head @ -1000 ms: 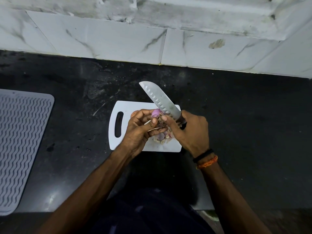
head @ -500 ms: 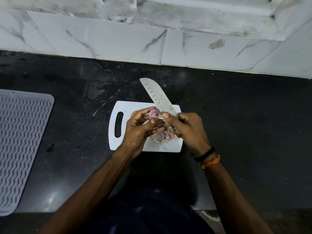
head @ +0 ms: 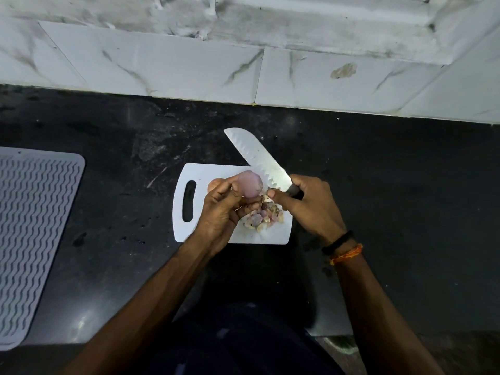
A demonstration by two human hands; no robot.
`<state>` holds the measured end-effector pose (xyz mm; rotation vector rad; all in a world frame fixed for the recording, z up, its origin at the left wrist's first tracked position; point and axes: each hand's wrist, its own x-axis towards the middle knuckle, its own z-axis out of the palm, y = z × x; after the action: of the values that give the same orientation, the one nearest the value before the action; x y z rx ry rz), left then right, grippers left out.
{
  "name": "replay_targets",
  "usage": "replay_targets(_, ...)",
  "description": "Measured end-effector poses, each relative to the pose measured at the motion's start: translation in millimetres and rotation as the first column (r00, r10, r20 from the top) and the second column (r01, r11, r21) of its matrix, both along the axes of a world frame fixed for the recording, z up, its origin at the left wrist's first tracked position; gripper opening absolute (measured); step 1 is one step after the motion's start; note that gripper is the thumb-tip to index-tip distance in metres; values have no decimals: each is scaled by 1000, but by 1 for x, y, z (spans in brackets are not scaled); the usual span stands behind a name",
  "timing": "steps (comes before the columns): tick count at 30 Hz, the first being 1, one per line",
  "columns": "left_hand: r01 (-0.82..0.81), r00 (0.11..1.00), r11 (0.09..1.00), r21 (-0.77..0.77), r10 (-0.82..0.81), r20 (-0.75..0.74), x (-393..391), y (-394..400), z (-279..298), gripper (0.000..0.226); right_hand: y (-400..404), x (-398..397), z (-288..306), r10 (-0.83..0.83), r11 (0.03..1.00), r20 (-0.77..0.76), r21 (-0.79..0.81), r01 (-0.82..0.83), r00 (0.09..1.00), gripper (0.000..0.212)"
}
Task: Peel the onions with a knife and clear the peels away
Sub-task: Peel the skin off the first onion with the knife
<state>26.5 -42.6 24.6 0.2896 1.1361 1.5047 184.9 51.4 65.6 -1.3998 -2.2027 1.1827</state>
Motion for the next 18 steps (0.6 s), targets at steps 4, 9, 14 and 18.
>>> replay_targets(4, 21, 1000, 1000, -15, -21, 21, 0, 2, 1, 48, 0, -4, 4, 54, 997, 26, 54, -56, 998, 36)
replay_targets(9, -3, 1000, 999, -51, 4, 31, -2, 2, -2, 38, 0, -4, 1, 69, 968, 122, 234, -96, 990, 54)
replay_targets(14, 12, 1000, 998, -61, -11, 20, -2, 1, -2, 44, 1, -2, 3, 142, 947, 168, 263, -183, 976, 54)
replay_targets(18, 3, 1000, 996, -93, -1, 16, -4, 2, 0, 47, 4, -1, -1, 115, 963, 115, 230, -140, 987, 51)
